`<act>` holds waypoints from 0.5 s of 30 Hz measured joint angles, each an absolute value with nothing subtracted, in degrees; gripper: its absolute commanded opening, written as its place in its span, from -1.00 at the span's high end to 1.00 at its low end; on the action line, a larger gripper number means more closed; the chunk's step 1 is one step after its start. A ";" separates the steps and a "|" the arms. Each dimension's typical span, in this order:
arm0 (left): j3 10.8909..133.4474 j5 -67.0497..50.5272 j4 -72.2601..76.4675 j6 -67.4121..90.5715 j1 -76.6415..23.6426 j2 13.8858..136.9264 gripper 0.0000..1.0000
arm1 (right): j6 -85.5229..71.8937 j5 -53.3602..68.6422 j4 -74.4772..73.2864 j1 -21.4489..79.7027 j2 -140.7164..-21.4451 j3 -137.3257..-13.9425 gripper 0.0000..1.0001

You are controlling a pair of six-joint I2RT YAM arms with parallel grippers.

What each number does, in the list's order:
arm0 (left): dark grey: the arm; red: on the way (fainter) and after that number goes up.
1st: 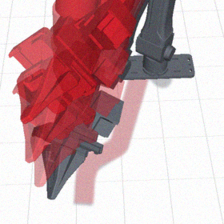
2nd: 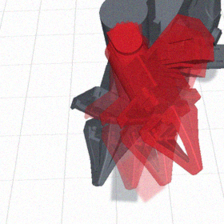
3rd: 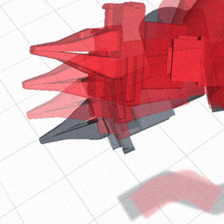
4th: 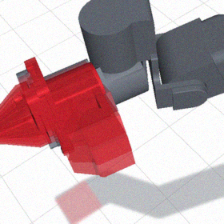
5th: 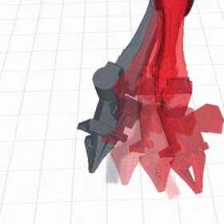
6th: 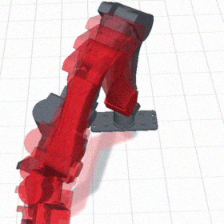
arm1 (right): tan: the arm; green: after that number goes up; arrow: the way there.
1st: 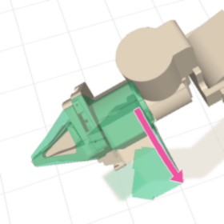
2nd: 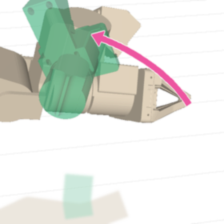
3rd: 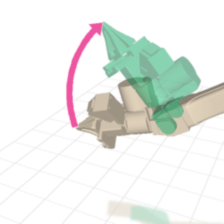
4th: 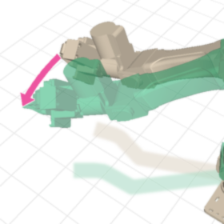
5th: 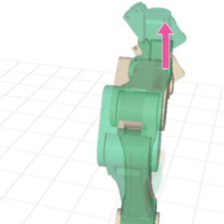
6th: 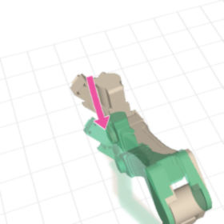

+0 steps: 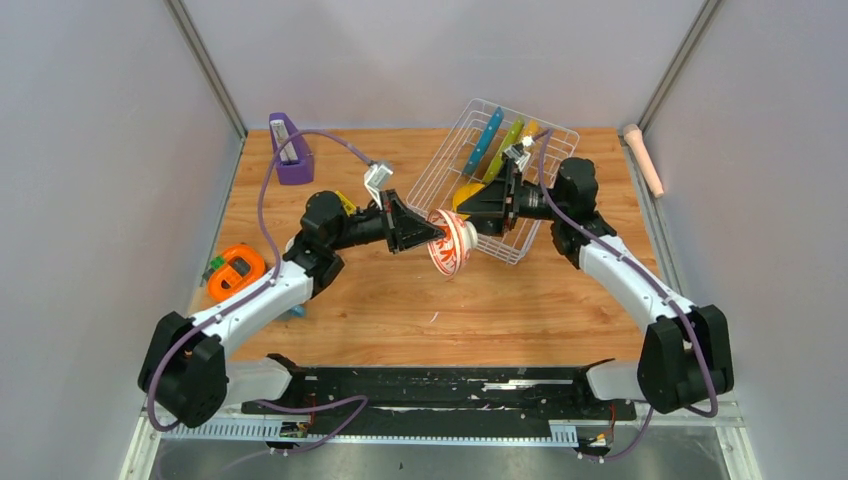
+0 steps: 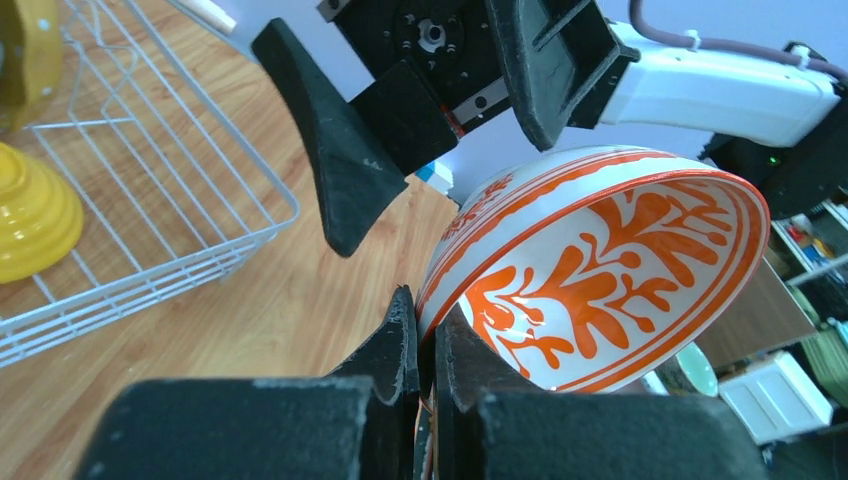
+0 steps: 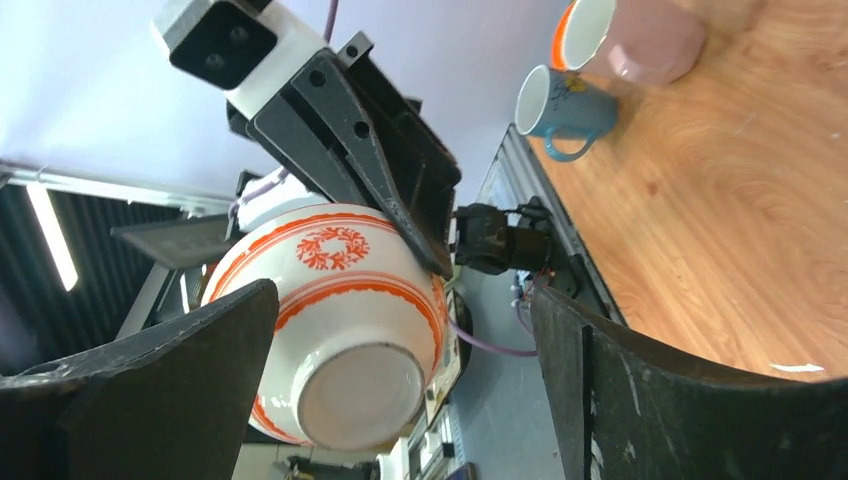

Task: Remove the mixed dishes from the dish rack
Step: Pick up the bowl from the dish rack, then place the bowl at the center of the board.

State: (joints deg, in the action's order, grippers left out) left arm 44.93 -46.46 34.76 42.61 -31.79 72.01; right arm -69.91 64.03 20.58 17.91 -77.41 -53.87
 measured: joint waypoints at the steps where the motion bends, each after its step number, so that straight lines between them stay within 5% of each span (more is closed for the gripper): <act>1: 44.58 -45.52 33.67 42.33 -31.79 71.05 1.00 | -68.88 63.33 19.11 17.45 -76.95 -53.87 -1.00; 15: 41.95 -14.87 -7.35 35.42 -31.77 59.83 1.00 | -52.34 42.81 2.42 10.76 -69.93 -51.79 -1.00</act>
State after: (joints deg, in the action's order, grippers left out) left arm 41.95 -14.87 -7.35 35.42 -31.77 59.83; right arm -52.34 42.81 2.42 10.76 -69.93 -51.79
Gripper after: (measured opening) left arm 0.039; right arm 0.996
